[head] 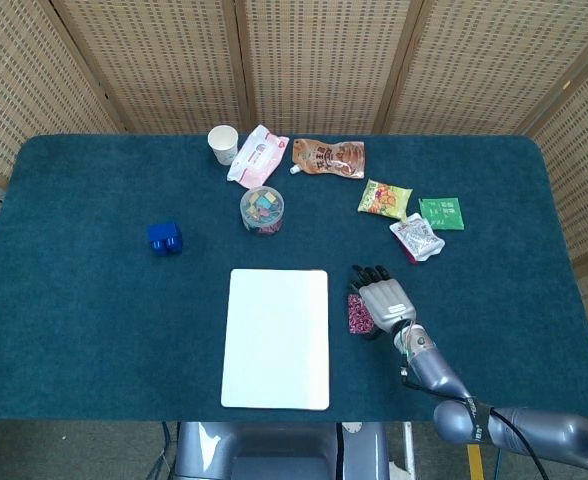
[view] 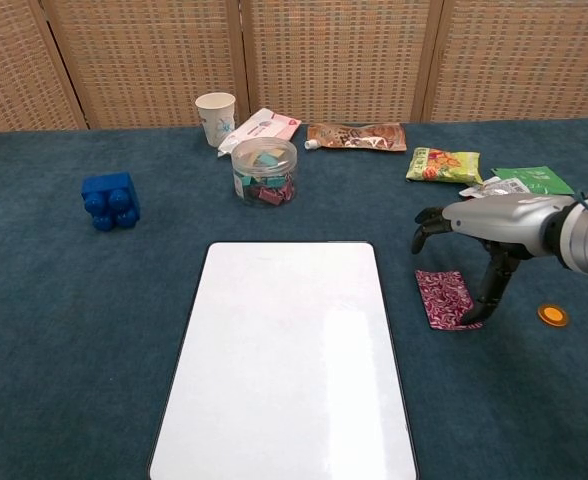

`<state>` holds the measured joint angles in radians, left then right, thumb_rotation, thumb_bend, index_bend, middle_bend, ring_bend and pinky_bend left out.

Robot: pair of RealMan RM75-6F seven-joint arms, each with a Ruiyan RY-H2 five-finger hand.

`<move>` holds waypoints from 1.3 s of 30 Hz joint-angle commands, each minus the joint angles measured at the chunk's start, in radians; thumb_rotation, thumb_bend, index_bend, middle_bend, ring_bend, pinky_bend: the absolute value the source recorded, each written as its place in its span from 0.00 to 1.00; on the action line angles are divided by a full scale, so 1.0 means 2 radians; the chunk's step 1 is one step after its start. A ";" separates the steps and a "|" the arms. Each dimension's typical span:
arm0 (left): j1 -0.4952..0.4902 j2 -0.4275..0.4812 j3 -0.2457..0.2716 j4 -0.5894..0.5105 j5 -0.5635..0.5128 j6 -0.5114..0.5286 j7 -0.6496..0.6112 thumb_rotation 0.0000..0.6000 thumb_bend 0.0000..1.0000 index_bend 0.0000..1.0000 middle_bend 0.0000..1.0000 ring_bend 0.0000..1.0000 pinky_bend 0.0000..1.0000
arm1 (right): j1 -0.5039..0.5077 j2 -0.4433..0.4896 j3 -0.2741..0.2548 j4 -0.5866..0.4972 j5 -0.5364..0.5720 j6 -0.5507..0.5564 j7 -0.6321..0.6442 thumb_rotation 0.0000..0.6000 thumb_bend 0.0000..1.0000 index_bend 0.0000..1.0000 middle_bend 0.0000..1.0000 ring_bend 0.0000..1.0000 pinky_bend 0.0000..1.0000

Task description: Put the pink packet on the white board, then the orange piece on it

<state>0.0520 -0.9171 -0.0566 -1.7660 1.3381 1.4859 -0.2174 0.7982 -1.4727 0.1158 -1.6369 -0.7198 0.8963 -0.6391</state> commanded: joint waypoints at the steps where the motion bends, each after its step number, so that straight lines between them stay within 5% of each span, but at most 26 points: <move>1: 0.000 0.000 0.000 0.000 0.000 0.000 0.000 0.98 0.00 0.00 0.00 0.00 0.00 | 0.004 -0.006 -0.004 0.003 0.011 0.007 -0.006 1.00 0.00 0.20 0.00 0.00 0.00; 27: -0.001 -0.003 0.000 0.002 -0.002 -0.004 0.004 0.98 0.00 0.00 0.00 0.00 0.00 | 0.011 -0.035 -0.029 0.059 0.016 0.007 0.000 1.00 0.00 0.20 0.00 0.00 0.00; 39: -0.001 -0.005 -0.001 0.002 -0.003 -0.005 0.007 0.98 0.00 0.00 0.00 0.00 0.00 | 0.003 -0.040 -0.031 0.071 -0.013 0.008 0.025 1.00 0.05 0.49 0.00 0.00 0.00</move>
<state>0.0496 -0.9263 -0.0578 -1.7629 1.3329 1.4769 -0.2041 0.8081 -1.5514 0.0525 -1.4988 -0.7372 0.9084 -0.5959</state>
